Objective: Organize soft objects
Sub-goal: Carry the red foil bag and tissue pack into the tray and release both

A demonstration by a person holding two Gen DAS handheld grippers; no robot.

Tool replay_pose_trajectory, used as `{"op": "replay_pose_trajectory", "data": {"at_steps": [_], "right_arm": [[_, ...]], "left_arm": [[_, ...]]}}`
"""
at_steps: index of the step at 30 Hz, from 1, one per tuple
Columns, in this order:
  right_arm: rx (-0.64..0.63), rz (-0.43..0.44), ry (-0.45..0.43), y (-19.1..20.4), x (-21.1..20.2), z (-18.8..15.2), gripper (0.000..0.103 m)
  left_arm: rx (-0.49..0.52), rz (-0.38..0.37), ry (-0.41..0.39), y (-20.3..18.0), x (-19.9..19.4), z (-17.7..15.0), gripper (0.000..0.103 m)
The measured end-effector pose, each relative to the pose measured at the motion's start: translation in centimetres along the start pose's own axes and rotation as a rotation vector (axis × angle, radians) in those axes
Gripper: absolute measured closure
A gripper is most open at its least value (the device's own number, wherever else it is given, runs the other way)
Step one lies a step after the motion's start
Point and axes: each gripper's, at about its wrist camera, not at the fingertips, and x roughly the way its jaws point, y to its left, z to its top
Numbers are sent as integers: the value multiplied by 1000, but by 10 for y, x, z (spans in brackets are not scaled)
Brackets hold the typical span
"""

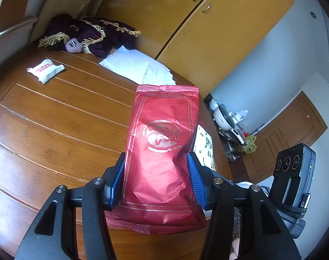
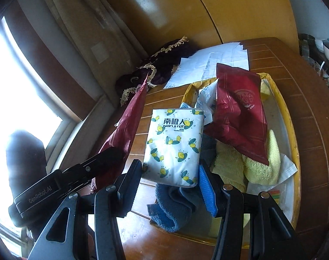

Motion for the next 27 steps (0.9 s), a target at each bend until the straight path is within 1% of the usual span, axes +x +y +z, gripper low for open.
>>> {"op": "replay_pose_trajectory", "data": {"at_steps": [3,9,15,20,25,27], "right_arm": [[-13,-7,1,0,-1,-1,50],[-29,10,9,6,0,-4,50],[-37,16,-25,7,-22,-7,50],[-17,-57,-36,-13,-36,-7,50],[26,-134,10,-35,-30,-9,50],[23,-156,29,-38,-28,-12,50]], "left_arm": [[3,-1,6,-2,3,-1,51],[-5,-3,1,-1,1,-1,51],[-19,-16,-5,2,-1,0,51],[-12,-26,-1,-1,0,-2,51],[-10,-39,20,-8,7,-5,51],[-6,-48,32,-12,11,-6,51]]}}
